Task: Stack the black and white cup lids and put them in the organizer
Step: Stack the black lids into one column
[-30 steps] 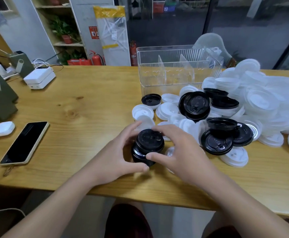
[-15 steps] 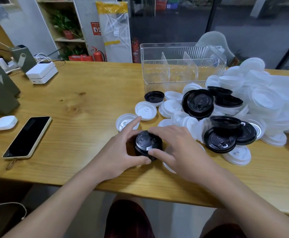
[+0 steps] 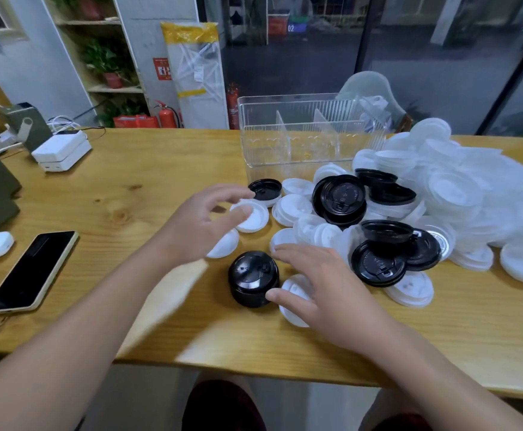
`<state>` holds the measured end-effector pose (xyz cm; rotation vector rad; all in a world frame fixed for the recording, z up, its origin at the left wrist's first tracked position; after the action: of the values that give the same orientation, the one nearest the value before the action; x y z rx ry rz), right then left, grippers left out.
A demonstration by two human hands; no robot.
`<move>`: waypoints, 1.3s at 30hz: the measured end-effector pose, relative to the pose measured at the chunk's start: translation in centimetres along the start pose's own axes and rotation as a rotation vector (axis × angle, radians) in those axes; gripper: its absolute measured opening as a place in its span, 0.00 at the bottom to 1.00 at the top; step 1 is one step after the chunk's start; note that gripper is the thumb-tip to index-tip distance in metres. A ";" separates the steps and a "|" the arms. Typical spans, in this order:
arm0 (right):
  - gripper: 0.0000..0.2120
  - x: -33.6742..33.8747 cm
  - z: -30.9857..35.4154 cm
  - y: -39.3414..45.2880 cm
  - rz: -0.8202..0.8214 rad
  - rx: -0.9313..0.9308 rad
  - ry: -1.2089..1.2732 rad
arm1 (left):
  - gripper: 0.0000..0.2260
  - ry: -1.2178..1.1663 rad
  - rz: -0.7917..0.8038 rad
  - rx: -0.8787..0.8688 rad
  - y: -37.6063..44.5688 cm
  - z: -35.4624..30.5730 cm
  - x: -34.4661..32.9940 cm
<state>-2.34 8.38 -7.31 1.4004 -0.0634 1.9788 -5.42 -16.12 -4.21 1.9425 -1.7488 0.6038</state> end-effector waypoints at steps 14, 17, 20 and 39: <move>0.27 1.0 -0.6 -1.8 -0.084 -0.020 0.033 | 0.15 0.442 -0.038 0.034 8.6 0.8 -4.9; 0.27 1.1 -0.7 -1.7 -0.103 -0.021 0.044 | 0.09 0.317 -0.088 0.006 7.9 0.2 -4.4; 0.27 1.0 -0.5 -1.5 -0.108 -0.021 0.060 | 0.04 0.159 -0.148 0.049 7.2 0.0 -3.9; 0.35 2.1 -0.5 -0.4 -0.341 -0.064 0.026 | 0.09 -0.489 -0.115 0.172 1.5 -2.0 -1.9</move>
<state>-2.87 9.90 -5.86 1.2511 0.1158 1.6974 -7.15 -13.57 -3.69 2.4489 -1.8901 0.2545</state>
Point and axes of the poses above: each hand's wrist, its own y-axis towards the middle knuckle, its own x-axis out of the back of the hand, z = x × y, the point moved 5 cm from there along y, towards the middle knuckle, and after that the axes turned 14 degrees about x, right-handed, at the moved point
